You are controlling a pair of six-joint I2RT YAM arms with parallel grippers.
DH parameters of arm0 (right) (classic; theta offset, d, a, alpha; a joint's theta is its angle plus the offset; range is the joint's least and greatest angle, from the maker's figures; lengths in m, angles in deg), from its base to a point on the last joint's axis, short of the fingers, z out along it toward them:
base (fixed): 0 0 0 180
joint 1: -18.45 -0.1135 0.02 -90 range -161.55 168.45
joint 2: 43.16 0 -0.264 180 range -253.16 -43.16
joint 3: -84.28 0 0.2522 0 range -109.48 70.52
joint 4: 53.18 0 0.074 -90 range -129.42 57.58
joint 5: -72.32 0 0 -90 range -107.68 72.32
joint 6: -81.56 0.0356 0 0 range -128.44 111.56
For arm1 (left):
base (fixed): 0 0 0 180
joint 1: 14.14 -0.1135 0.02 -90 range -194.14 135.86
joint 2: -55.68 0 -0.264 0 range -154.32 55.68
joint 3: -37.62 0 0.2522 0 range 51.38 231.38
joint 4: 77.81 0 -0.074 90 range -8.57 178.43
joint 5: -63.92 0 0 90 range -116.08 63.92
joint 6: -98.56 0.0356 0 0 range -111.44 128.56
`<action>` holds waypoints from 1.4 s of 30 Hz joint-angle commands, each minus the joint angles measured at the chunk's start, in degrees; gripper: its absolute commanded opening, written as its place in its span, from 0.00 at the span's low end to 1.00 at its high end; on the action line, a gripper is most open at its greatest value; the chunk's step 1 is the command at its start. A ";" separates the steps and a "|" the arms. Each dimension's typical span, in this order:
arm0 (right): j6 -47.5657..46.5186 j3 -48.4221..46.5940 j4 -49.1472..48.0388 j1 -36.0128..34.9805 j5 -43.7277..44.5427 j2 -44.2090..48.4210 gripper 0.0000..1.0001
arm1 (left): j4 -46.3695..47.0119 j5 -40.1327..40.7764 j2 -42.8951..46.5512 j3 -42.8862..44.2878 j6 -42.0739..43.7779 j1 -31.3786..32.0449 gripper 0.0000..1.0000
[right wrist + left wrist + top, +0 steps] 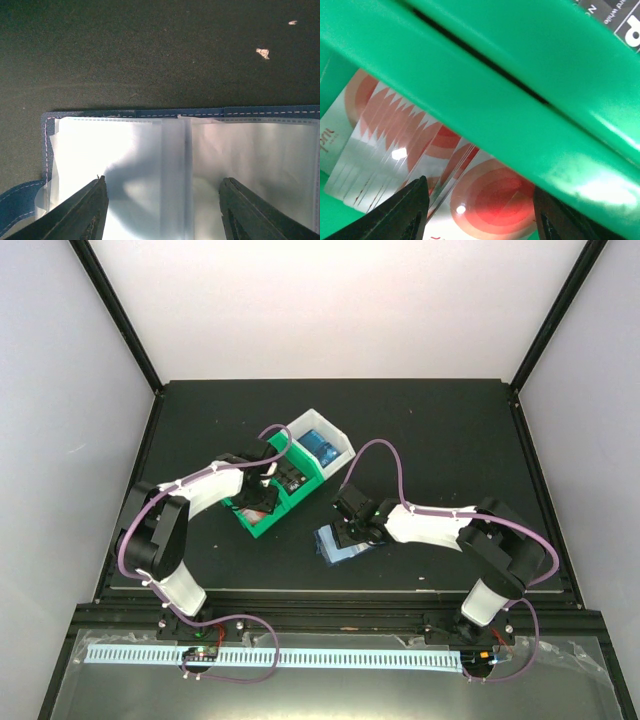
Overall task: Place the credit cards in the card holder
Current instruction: Pick up the credit card from the storage box.
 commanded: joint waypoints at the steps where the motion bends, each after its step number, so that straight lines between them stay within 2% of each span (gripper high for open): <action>1: 1.02 0.54 0.09 0.19 -0.13 -1.79 0.63 | 0.09 -5.84 0.22 -0.14 -0.30 -0.53 0.57; 9: 1.19 0.58 0.24 0.16 0.26 -1.81 0.63 | -1.85 -6.89 2.10 1.02 -0.16 -0.62 0.45; 21: 1.40 0.67 -0.11 0.15 0.00 -2.31 0.63 | -5.29 -8.37 4.02 1.92 -0.16 -0.61 0.39; 37: 1.49 0.70 -0.55 0.17 -0.26 -3.19 0.63 | -8.62 -15.23 7.39 1.29 0.13 -0.56 0.32; 42: 1.43 0.61 -0.64 0.11 -0.35 -3.37 0.63 | -8.57 -16.87 7.06 0.84 0.57 -0.49 0.27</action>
